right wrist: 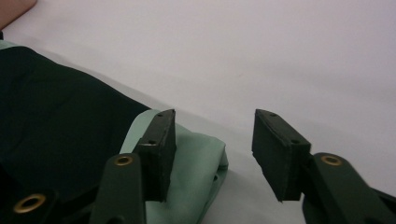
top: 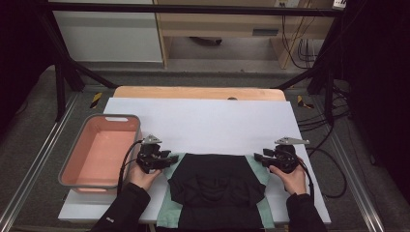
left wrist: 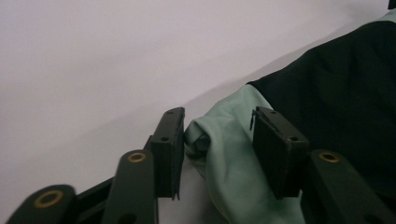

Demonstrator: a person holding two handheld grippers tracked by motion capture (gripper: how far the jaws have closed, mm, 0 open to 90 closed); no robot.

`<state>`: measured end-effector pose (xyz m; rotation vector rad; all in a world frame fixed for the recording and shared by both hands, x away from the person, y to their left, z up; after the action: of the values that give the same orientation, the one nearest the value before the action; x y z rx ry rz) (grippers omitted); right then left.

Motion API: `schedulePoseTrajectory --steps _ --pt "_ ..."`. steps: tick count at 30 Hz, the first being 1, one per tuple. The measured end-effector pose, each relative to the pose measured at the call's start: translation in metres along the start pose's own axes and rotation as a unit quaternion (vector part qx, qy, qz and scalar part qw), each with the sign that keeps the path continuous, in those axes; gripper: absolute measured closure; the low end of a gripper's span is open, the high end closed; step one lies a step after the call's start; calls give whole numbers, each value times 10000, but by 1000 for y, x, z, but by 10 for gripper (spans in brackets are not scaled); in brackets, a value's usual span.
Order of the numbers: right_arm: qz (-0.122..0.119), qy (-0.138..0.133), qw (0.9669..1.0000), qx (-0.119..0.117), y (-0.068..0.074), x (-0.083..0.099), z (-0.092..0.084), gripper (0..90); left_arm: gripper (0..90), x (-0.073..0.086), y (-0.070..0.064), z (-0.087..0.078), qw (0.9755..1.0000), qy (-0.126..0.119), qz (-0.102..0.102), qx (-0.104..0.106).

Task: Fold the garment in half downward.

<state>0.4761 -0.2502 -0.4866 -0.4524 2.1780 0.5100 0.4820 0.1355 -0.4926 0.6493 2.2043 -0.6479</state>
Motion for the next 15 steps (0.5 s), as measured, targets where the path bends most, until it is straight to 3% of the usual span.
schedulePoseTrajectory --steps 5,10,13,15 --pt "-12 -75 9998 167 -5 -2 -3 514 678 1 0 1 10000 21 24 7" --pt "16 136 9999 20 -2 3 5 510 757 1 -2 2 10000 24 11 42" --pt "24 176 9998 -96 1 5 9 589 778 1 -2 0 10000 33 27 37" --pt "84 264 9994 -184 2 7 9 690 791 1 -2 0 10000 22 16 35"
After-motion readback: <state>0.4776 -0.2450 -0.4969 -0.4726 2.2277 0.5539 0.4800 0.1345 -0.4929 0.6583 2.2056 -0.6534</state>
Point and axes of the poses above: each handheld gripper's, and its own axes: z roughly forward along the jaws, x roughly out of its underside, y roughly to its left, the point moved 5 cm from there along z, roughly forward along the jaws, and after that the axes turned 3 degrees about -y, right-handed, at the moved point
